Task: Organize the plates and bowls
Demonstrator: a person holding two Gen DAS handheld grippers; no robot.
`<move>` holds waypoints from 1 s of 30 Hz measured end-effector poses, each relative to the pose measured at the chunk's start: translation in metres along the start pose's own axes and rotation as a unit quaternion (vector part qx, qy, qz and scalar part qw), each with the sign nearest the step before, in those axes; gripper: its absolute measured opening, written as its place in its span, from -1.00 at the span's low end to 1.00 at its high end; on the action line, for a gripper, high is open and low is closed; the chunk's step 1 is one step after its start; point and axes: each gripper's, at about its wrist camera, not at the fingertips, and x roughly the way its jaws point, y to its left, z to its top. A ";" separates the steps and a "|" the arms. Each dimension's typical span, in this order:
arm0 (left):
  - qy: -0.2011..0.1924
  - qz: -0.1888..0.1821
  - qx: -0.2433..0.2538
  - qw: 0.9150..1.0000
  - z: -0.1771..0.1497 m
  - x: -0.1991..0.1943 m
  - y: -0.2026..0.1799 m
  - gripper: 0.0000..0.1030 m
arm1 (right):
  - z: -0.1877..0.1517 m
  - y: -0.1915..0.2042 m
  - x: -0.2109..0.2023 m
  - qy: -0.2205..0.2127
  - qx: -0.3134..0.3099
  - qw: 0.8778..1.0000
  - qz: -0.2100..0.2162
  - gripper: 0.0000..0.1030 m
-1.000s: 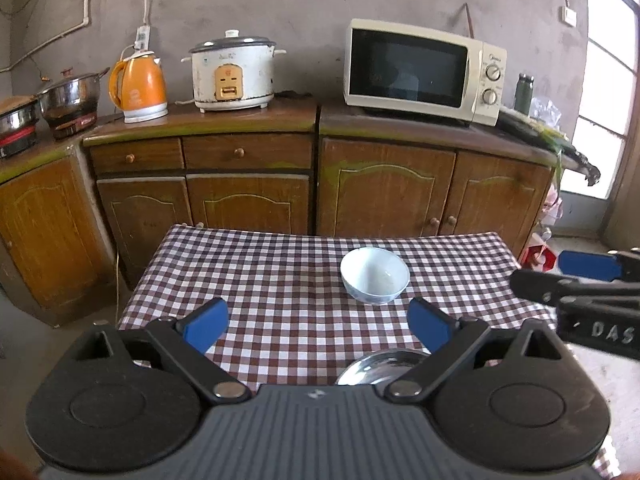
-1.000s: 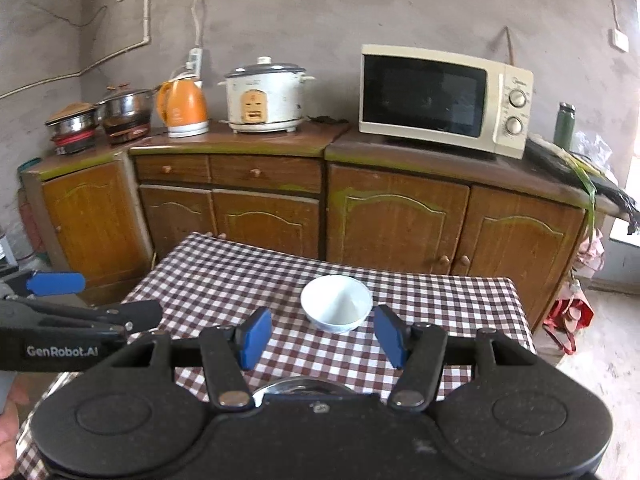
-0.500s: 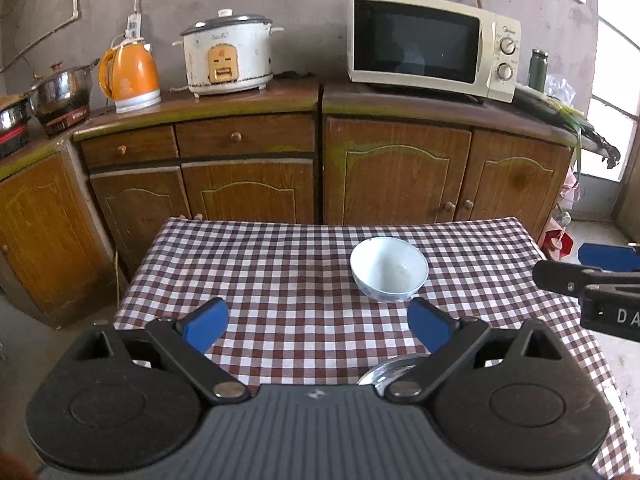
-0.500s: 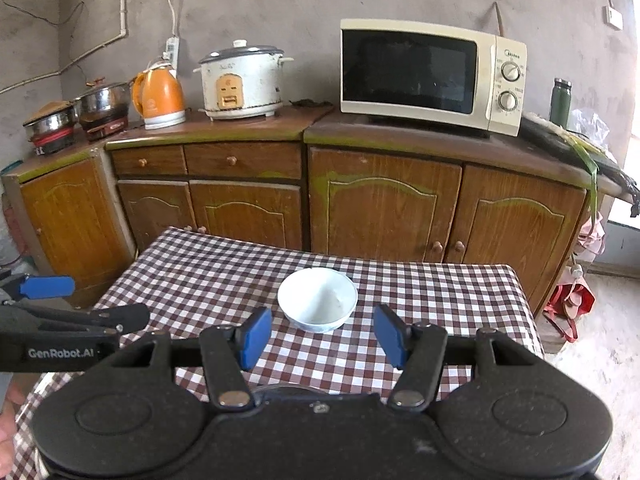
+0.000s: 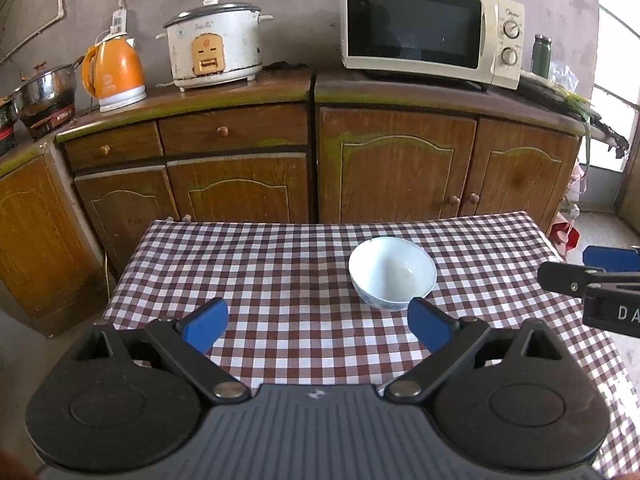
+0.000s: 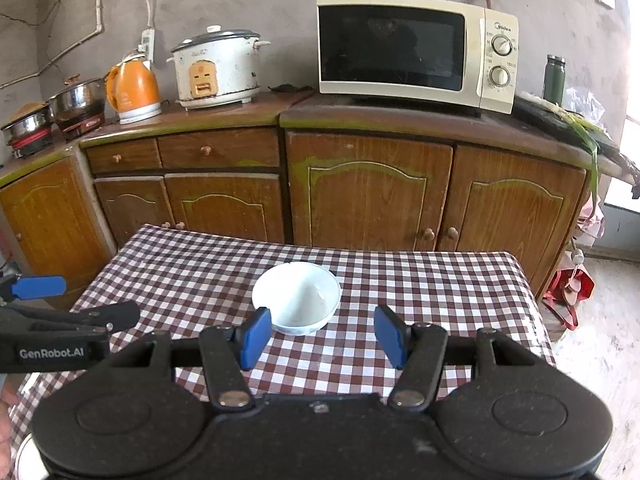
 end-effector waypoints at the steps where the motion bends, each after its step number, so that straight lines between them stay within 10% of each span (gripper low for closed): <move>1: 0.000 -0.002 0.000 1.000 0.001 0.003 0.000 0.93 | 0.000 -0.001 0.004 0.001 0.002 1.000 0.000 0.35; 30: 0.023 -0.009 -0.005 1.000 0.002 0.096 0.002 0.93 | -0.006 -0.009 0.107 0.039 0.019 0.999 -0.011 0.35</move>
